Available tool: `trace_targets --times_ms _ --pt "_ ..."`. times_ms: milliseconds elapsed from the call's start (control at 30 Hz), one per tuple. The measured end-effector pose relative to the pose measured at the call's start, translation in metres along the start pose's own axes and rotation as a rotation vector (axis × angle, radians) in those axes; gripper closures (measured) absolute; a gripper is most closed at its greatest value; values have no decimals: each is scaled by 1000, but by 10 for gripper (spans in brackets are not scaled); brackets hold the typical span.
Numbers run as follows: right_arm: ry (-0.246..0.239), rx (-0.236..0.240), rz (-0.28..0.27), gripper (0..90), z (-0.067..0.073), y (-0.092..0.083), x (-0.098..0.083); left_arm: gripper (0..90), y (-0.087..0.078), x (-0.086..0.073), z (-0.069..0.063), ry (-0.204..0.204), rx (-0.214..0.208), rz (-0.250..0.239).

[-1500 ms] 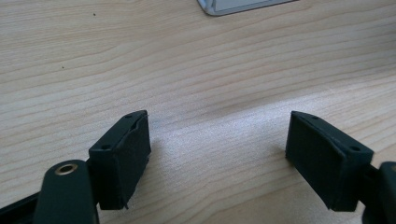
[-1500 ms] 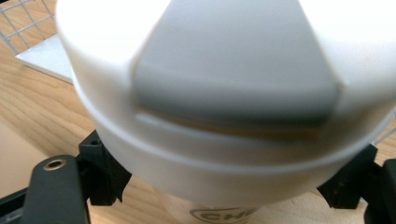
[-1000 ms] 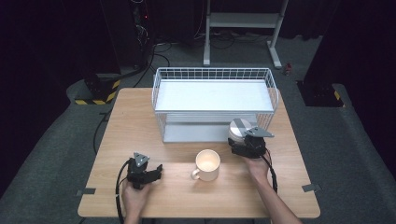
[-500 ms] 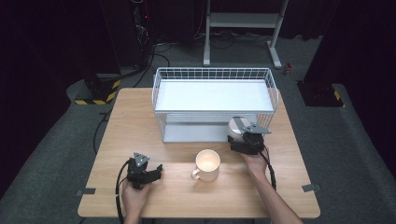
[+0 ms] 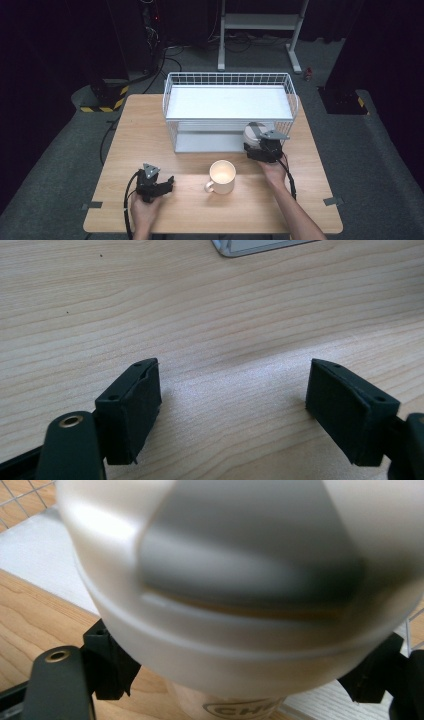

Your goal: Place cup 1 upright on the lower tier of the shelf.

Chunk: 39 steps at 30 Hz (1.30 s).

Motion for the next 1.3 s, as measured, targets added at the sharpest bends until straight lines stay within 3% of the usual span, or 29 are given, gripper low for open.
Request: trace_targets --times_ms 167,533,733,900,1067,1167,1300 --pt "16 -7 -7 189 -2 3 1 222 0 0 0 3 2 -1" --pt "-2 -34 -37 189 -6 9 1 246 0 0 0 -13 6 -10" --pt "0 -32 -26 185 -6 8 0 246 0 0 0 -11 5 -8" --pt "29 -30 -2 112 -7 6 -3 246 0 0 0 -12 5 -9" --pt "37 -29 8 112 -7 3 -3 244 0 0 0 -12 4 -8" --pt "15 -24 28 131 -5 0 -6 244 0 0 0 -12 4 -8" --pt "32 -20 38 175 -4 -4 -10 244 0 0 0 -10 4 -7"
Point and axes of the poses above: each handheld gripper's, and its own axes: y roughly forward along the jaws, x roughly out of its top, z roughly to its left, the point moved 6 cm from there along y, roughly forward along the jaws, and after that the axes turned 13 degrees about -y, right-handed, at the moved point
